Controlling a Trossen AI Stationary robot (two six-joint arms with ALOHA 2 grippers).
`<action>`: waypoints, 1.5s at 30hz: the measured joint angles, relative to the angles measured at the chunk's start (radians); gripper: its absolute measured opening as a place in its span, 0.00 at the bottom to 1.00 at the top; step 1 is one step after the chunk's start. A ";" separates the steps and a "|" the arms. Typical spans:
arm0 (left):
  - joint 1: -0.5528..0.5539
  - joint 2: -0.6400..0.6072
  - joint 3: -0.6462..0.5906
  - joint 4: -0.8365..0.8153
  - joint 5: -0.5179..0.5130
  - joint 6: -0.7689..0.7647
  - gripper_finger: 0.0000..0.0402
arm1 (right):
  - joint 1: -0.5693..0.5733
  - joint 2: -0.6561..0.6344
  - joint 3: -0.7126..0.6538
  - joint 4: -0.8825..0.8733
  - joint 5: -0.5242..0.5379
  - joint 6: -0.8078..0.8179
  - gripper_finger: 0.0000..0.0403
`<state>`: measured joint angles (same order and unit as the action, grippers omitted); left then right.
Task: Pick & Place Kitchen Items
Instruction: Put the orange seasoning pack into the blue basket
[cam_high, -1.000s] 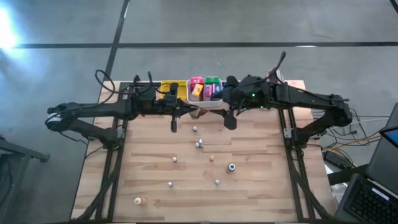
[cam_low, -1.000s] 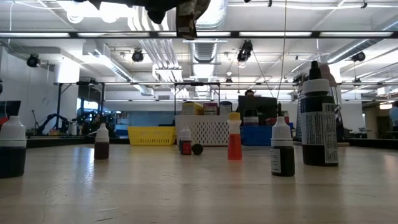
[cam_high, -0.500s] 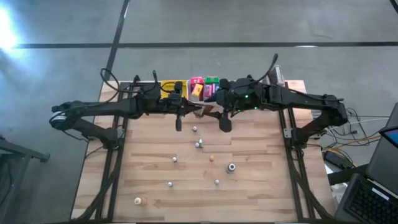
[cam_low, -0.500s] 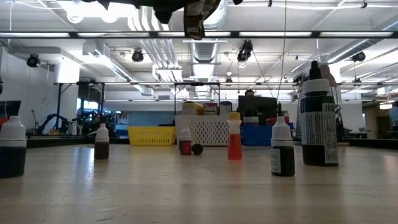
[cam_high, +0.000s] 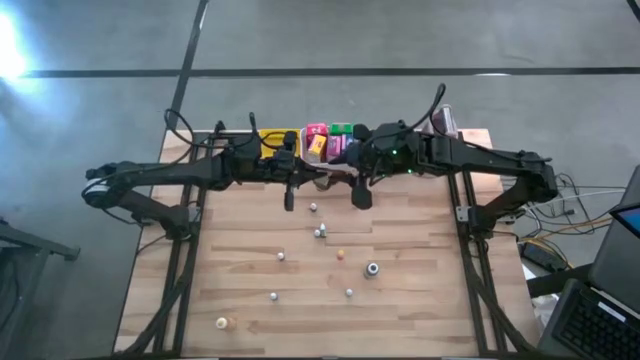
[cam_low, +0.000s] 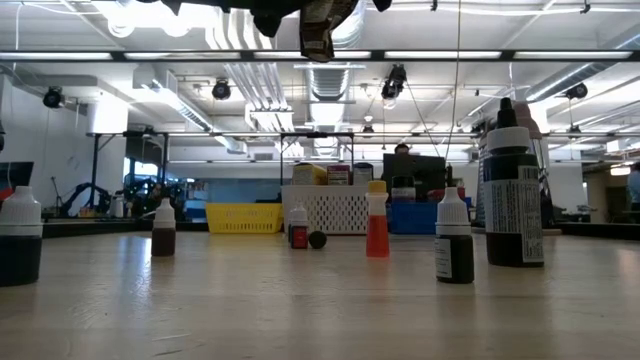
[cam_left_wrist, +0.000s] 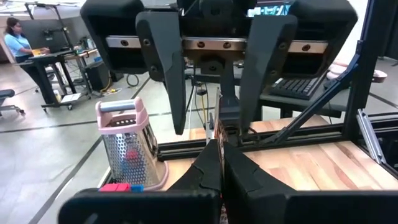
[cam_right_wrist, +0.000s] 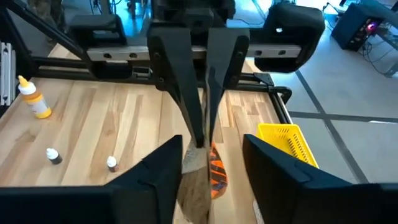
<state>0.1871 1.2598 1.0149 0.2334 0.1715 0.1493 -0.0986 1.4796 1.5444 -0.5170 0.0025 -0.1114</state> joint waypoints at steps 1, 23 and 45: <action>0.000 0.000 0.000 0.000 0.001 0.000 0.00 | -0.002 0.000 0.000 -0.004 0.000 -0.001 0.37; 0.001 -0.015 0.026 -0.052 0.028 -0.039 0.26 | -0.011 0.002 0.000 -0.064 0.080 0.018 0.02; 0.007 -0.200 -0.058 -0.209 -0.211 0.014 0.62 | -0.125 -0.068 -0.081 -0.222 0.290 0.217 0.02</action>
<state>0.1940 1.0603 0.9566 0.0242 -0.0399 0.1636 -0.2240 1.4120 1.4635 -0.7390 0.2925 0.1060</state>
